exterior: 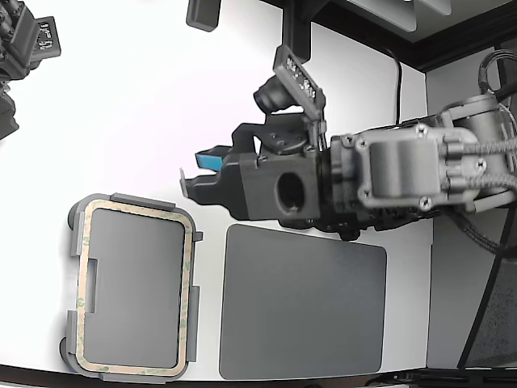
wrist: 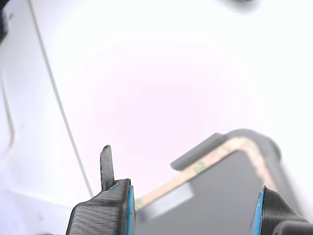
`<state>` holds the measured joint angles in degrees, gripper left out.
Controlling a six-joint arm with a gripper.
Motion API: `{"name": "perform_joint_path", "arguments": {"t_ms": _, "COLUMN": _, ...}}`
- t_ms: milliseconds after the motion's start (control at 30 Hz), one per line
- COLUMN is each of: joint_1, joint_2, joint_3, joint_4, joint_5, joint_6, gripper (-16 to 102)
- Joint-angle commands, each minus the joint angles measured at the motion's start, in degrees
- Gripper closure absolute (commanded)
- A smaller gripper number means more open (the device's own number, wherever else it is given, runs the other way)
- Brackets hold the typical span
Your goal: Move top rectangular frame to the holder.
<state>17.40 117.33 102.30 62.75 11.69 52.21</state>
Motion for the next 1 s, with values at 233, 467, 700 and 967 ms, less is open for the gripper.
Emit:
{"name": "perform_joint_path", "arguments": {"t_ms": 233, "joint_1": -18.28, "joint_2": 29.36, "joint_3": 23.82, "joint_4": -4.13, "joint_5": -10.90, "joint_6": -45.35, "gripper": -14}}
{"name": "perform_joint_path", "arguments": {"t_ms": 467, "joint_1": -22.94, "joint_2": 49.13, "joint_3": 41.13, "joint_4": -6.94, "joint_5": -13.71, "joint_6": -49.57, "gripper": -14}}
{"name": "perform_joint_path", "arguments": {"t_ms": 700, "joint_1": -23.03, "joint_2": 52.03, "joint_3": 46.85, "joint_4": -6.68, "joint_5": -13.01, "joint_6": -48.43, "gripper": -14}}
{"name": "perform_joint_path", "arguments": {"t_ms": 967, "joint_1": -22.94, "joint_2": 51.94, "joint_3": 48.78, "joint_4": -7.29, "joint_5": -11.34, "joint_6": -47.37, "gripper": -14}}
